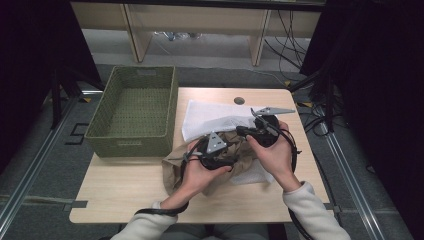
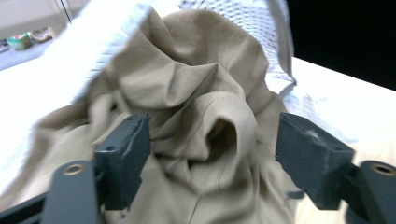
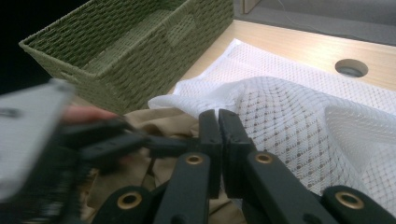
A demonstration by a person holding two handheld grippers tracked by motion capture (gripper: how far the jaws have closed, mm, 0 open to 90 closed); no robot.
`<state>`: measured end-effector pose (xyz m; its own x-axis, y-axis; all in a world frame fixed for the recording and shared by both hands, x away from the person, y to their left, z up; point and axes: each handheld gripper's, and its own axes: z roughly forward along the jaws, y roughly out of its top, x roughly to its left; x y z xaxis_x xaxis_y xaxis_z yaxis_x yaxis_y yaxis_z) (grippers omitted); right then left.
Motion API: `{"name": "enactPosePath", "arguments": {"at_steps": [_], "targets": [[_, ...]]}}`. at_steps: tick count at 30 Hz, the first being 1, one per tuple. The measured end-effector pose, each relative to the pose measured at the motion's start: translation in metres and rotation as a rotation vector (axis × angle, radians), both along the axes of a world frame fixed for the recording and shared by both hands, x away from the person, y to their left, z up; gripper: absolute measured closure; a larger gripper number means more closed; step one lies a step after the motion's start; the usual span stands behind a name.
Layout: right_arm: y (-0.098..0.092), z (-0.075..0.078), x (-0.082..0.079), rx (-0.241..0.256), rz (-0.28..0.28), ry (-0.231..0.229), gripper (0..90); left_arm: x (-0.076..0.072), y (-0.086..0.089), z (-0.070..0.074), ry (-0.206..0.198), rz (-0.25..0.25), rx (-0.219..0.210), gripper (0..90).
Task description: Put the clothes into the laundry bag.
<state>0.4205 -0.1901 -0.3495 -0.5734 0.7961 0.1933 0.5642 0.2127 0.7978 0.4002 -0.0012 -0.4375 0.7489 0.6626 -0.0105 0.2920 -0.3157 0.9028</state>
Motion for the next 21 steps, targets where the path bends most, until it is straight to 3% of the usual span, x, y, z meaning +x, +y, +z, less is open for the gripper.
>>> {"name": "enactPosePath", "arguments": {"at_steps": [5, 7, 10, 12, 15, 16, 18, 21], "targets": [[0.001, 0.000, 0.000, -0.015, 0.015, -0.014, 90.0, -0.016, 0.033, 0.010, -0.040, -0.018, 0.026, 17.9], [0.002, 0.001, -0.002, -0.007, -0.003, 0.011, 89.9, -0.021, 0.045, 0.009, -0.034, -0.007, 0.038, 15.4], [0.002, 0.000, -0.002, -0.031, 0.005, -0.014, 89.9, -0.027, 0.059, -0.001, -0.020, 0.007, 0.063, 14.0], [0.003, 0.000, -0.001, -0.029, 0.005, -0.008, 89.9, -0.027, 0.062, -0.007, -0.005, 0.004, 0.074, 13.0], [0.003, -0.001, -0.001, -0.028, 0.009, -0.012, 89.9, -0.024, 0.062, -0.018, 0.006, 0.017, 0.125, 10.8], [0.003, 0.000, -0.002, -0.029, 0.005, -0.003, 90.0, -0.022, 0.061, -0.023, 0.038, 0.022, 0.124, 10.1], [0.004, -0.002, -0.001, -0.018, 0.018, 0.000, 89.9, -0.015, 0.059, -0.033, 0.052, -0.015, 0.172, 11.1], [0.005, -0.003, -0.001, -0.011, 0.018, 0.022, 89.9, -0.010, 0.051, -0.050, 0.094, -0.026, 0.186, 16.0]]}}
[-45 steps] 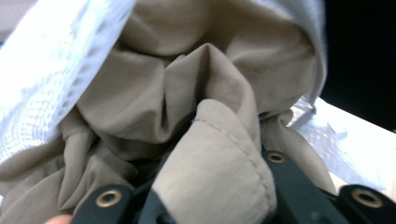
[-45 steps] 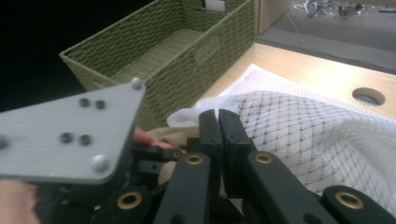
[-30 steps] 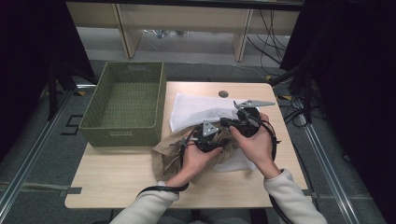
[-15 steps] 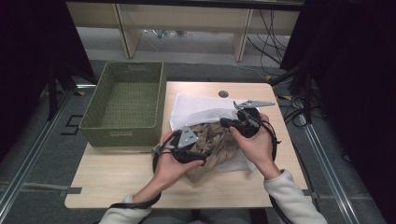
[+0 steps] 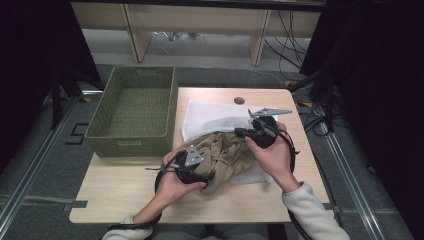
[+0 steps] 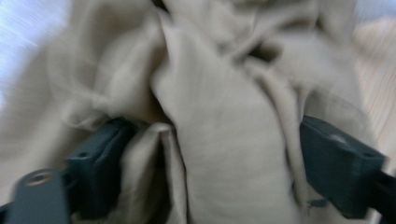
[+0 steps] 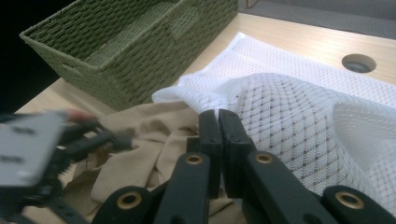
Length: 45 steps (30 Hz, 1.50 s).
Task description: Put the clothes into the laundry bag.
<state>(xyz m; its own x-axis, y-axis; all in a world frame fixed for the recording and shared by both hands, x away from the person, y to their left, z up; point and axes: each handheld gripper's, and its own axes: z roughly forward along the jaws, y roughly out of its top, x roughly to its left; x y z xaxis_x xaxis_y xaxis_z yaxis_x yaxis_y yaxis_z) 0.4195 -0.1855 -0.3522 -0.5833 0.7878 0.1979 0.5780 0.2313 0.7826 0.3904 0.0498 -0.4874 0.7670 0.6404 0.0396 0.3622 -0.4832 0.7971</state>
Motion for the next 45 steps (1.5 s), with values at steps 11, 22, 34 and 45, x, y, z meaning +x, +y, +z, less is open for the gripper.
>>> {"name": "enactPosePath", "arguments": {"at_steps": [11, 22, 34, 45], "targets": [[0.003, -0.001, -0.001, -0.018, 0.006, 0.007, 89.9, 0.005, -0.018, -0.018, 0.056, -0.029, 0.060, 52.5], [0.005, -0.001, -0.002, -0.021, 0.022, -0.016, 89.9, 0.003, -0.017, -0.016, 0.084, -0.003, -0.038, 74.8], [0.003, 0.001, -0.003, -0.037, 0.015, -0.033, 90.0, 0.000, -0.016, -0.013, 0.078, -0.005, -0.082, 79.2], [0.006, 0.004, -0.006, -0.020, 0.032, -0.038, 89.9, -0.008, -0.020, -0.004, 0.079, 0.008, -0.189, 80.5]]}}
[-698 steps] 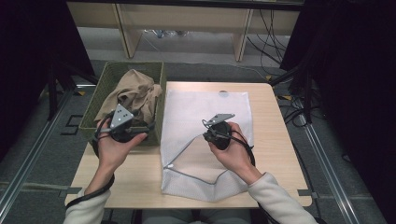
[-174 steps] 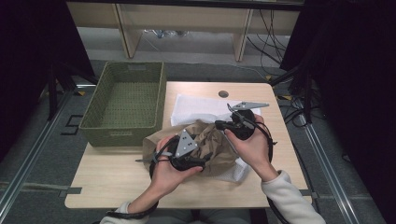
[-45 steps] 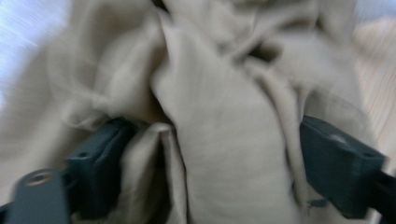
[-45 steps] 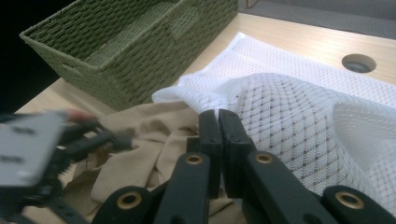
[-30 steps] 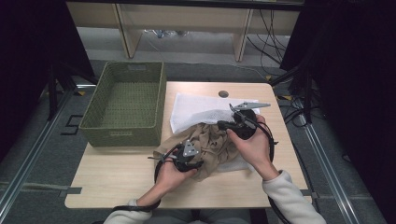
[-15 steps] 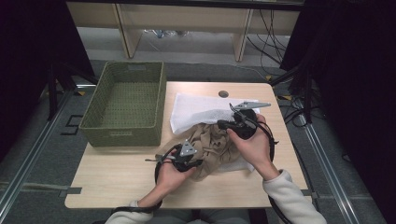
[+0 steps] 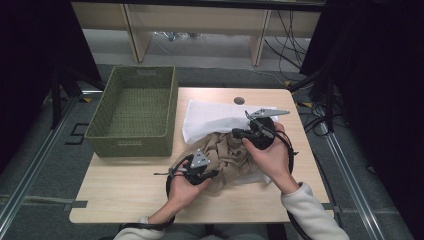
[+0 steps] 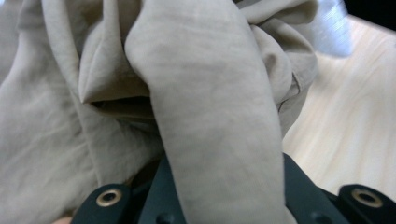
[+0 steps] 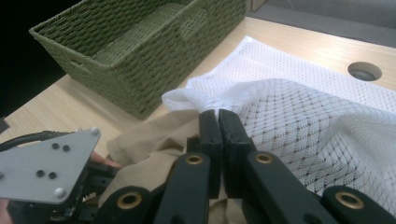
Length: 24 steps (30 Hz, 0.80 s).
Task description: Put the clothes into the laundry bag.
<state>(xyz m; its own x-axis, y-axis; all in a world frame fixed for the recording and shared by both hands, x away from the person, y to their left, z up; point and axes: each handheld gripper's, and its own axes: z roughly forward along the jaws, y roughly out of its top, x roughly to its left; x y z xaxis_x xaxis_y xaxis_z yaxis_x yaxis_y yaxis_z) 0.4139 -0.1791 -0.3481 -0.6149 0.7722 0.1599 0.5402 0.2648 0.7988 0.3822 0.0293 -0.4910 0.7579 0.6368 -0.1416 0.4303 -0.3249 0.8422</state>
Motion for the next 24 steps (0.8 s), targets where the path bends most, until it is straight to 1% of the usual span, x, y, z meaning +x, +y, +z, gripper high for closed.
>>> {"name": "enactPosePath", "arguments": {"at_steps": [1, 2, 3, 4, 5, 6, 7, 8, 9, 10, 11, 12, 13, 14, 15, 16, 17, 18, 19, 20, 21, 23, 24], "targets": [[0.001, 0.001, -0.001, -0.004, -0.007, 0.003, 90.0, -0.001, -0.001, 0.002, -0.002, -0.003, -0.009, 80.6], [0.001, 0.001, -0.001, 0.001, -0.004, -0.004, 89.9, -0.003, -0.002, 0.005, 0.000, -0.010, -0.014, 80.7], [0.000, 0.002, -0.001, -0.001, 0.003, -0.003, 90.0, -0.005, -0.004, 0.006, -0.007, -0.011, -0.033, 80.7], [0.001, 0.002, -0.002, 0.007, 0.000, -0.003, 90.0, -0.006, -0.005, 0.009, -0.006, -0.012, -0.036, 80.8], [0.001, 0.003, -0.003, 0.005, -0.013, -0.007, 90.0, -0.009, -0.008, 0.012, -0.001, -0.021, -0.061, 80.8], [0.001, 0.004, -0.003, 0.009, -0.003, -0.006, 89.9, -0.010, -0.008, 0.014, -0.013, -0.022, -0.057, 80.8], [0.000, 0.005, -0.002, -0.002, 0.012, -0.031, 90.0, -0.012, -0.010, 0.018, -0.009, -0.031, -0.081, 80.8], [0.000, 0.007, -0.004, 0.004, 0.000, -0.021, 90.0, -0.013, -0.011, 0.021, -0.008, -0.025, -0.087, 80.9], [0.000, 0.008, -0.005, -0.001, -0.008, -0.030, 90.0, -0.015, -0.012, 0.024, -0.014, -0.027, -0.108, 80.9], [0.001, 0.009, -0.006, 0.012, 0.002, -0.034, 90.0, -0.016, -0.013, 0.027, -0.022, -0.026, -0.123, 80.9], [0.001, 0.011, -0.007, 0.010, 0.011, -0.041, 90.0, -0.017, -0.014, 0.031, -0.029, -0.025, -0.130, 80.9], [0.002, 0.013, -0.010, 0.019, 0.004, -0.029, 90.0, -0.019, -0.014, 0.036, -0.031, -0.029, -0.127, 80.9], [0.002, 0.015, -0.012, 0.017, 0.007, -0.043, 90.0, -0.020, -0.015, 0.040, -0.045, -0.028, -0.125, 80.9], [0.002, 0.017, -0.012, 0.016, 0.018, -0.057, 90.0, -0.022, -0.017, 0.045, -0.051, -0.026, -0.133, 80.9], [0.002, 0.019, -0.014, 0.024, 0.018, -0.051, 90.0, -0.025, -0.018, 0.050, -0.061, -0.031, -0.141, 80.8], [0.002, 0.020, -0.015, 0.021, 0.014, -0.071, 90.0, -0.026, -0.019, 0.054, -0.071, -0.033, -0.141, 80.8], [0.002, 0.021, -0.016, 0.022, 0.013, -0.075, 90.0, -0.029, -0.021, 0.059, -0.080, -0.033, -0.142, 80.8], [0.002, 0.021, -0.016, 0.039, 0.025, -0.063, 90.0, -0.031, -0.023, 0.065, -0.092, -0.034, -0.139, 80.7], [0.001, 0.022, -0.017, 0.029, 0.024, -0.065, 90.0, -0.034, -0.026, 0.071, -0.107, -0.042, -0.137, 80.7], [0.001, 0.023, -0.017, 0.036, 0.025, -0.057, 90.0, -0.036, -0.028, 0.075, -0.112, -0.045, -0.143, 80.6], [0.001, 0.023, -0.017, 0.036, 0.026, -0.056, 89.9, -0.038, -0.031, 0.081, -0.134, -0.048, -0.144, 80.6], [0.002, 0.023, -0.017, 0.036, 0.035, -0.060, 90.0, -0.035, -0.034, 0.086, -0.150, -0.050, -0.134, 80.3], [0.003, 0.023, -0.019, 0.038, 0.023, -0.054, 90.0, -0.032, -0.035, 0.087, -0.145, -0.038, -0.128, 80.2]]}}
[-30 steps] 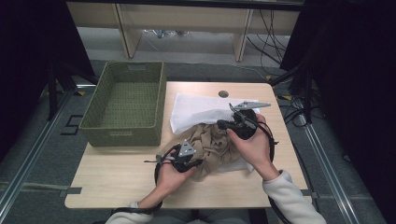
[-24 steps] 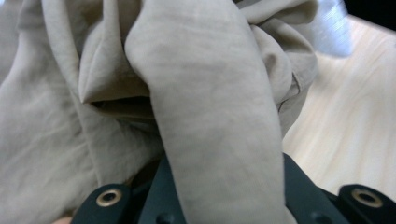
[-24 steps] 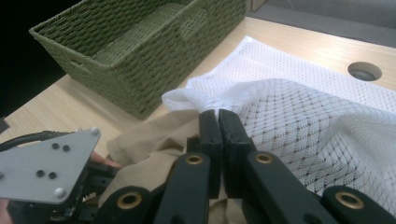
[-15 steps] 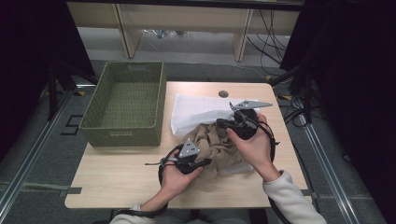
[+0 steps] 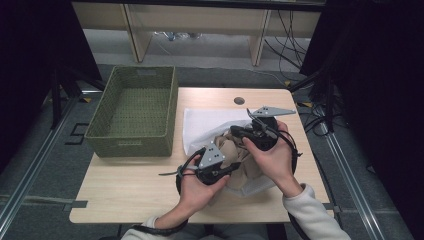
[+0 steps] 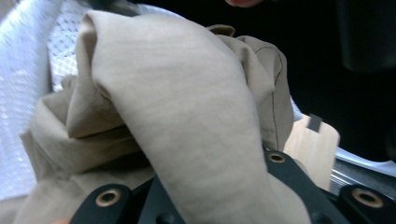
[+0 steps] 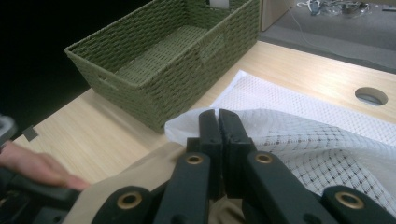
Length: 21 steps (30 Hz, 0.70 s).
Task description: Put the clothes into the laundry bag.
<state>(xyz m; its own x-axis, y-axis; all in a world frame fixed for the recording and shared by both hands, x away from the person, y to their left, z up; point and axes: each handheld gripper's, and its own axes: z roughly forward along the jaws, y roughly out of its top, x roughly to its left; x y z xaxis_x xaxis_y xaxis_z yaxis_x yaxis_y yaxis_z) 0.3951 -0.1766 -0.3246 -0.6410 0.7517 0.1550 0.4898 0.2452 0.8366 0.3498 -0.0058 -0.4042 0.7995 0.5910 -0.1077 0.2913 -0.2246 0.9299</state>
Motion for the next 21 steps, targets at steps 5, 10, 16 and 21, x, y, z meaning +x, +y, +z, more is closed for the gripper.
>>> {"name": "enactPosePath", "arguments": {"at_steps": [5, 10, 16, 21], "targets": [[0.000, 0.000, 0.000, -0.001, 0.016, 0.004, 90.0, 0.029, -0.002, -0.017, 0.032, 0.072, 0.034, 80.2], [-0.002, -0.003, 0.004, 0.003, 0.013, 0.011, 90.0, 0.037, 0.004, -0.023, 0.033, 0.116, 0.024, 80.4], [-0.006, 0.003, 0.001, 0.012, 0.007, 0.002, 90.0, 0.024, 0.020, 0.010, -0.049, 0.157, -0.027, 80.4], [-0.005, 0.010, -0.006, 0.030, 0.021, -0.021, 90.0, 0.022, 0.021, 0.018, -0.083, 0.162, 0.012, 79.8]]}}
